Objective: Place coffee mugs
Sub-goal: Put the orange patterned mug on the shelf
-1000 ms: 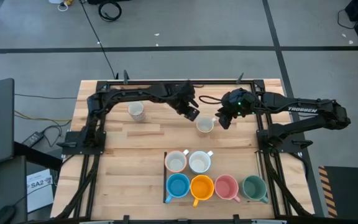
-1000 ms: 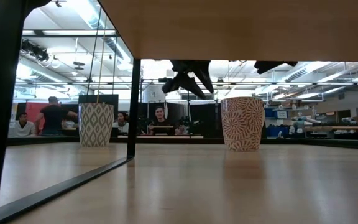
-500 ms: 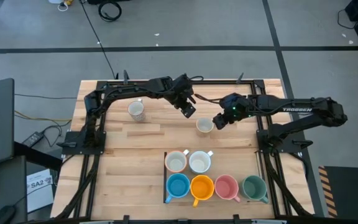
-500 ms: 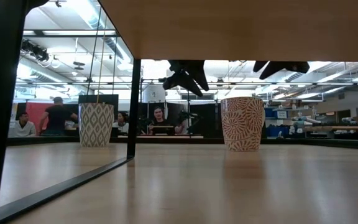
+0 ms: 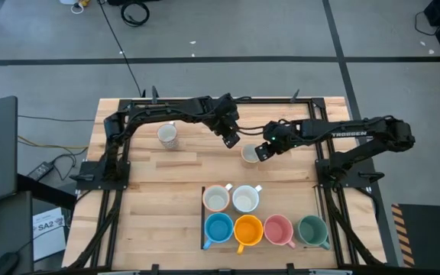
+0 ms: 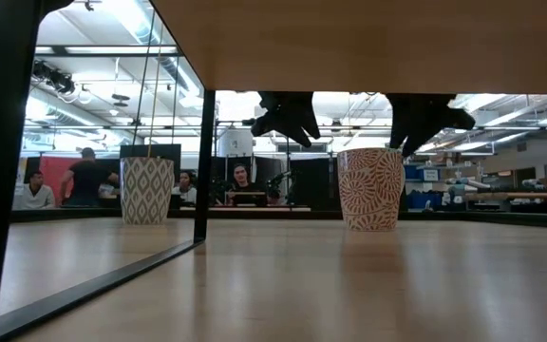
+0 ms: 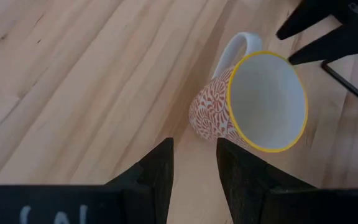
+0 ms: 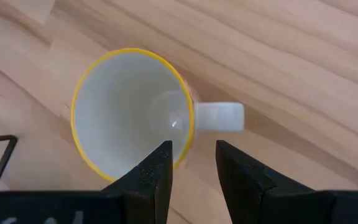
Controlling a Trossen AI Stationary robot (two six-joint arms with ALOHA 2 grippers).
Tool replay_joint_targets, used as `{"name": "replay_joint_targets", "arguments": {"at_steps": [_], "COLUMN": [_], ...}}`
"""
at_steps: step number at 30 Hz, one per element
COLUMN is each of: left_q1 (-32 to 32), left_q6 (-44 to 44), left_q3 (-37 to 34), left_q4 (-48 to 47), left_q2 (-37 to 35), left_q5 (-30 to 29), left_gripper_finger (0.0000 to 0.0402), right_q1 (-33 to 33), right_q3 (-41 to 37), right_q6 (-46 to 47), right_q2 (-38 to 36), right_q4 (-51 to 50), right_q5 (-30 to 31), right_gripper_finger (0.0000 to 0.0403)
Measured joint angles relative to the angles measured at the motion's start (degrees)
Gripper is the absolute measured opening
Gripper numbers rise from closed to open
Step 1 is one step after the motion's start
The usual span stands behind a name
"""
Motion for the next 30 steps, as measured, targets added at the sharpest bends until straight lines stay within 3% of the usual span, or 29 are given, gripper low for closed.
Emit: {"name": "replay_joint_targets", "arguments": {"at_steps": [20,24,30], "left_q1": [-0.08,-0.08,-0.08], "left_q6": [0.04,0.09,0.11], "left_q3": [0.0,0.0,0.0], "left_q4": [-0.34,-0.34,-0.36], "left_q2": [0.04,0.04,0.04], "left_q5": [-0.02,-0.02,-0.02], "left_gripper_finger": [0.0128,0.0128,0.0128], "right_q1": [-0.07,-0.07,-0.27], "right_q3": [0.07,0.05,-0.07], "right_q6": [-0.52,-0.86,-1.69], "right_q2": [7.83,8.48,8.46], "right_q4": [2.26,2.38,2.01], "right_q5": [-1.5,-1.56,-1.52], "right_gripper_finger": [0.0125,0.0101,0.0034]}}
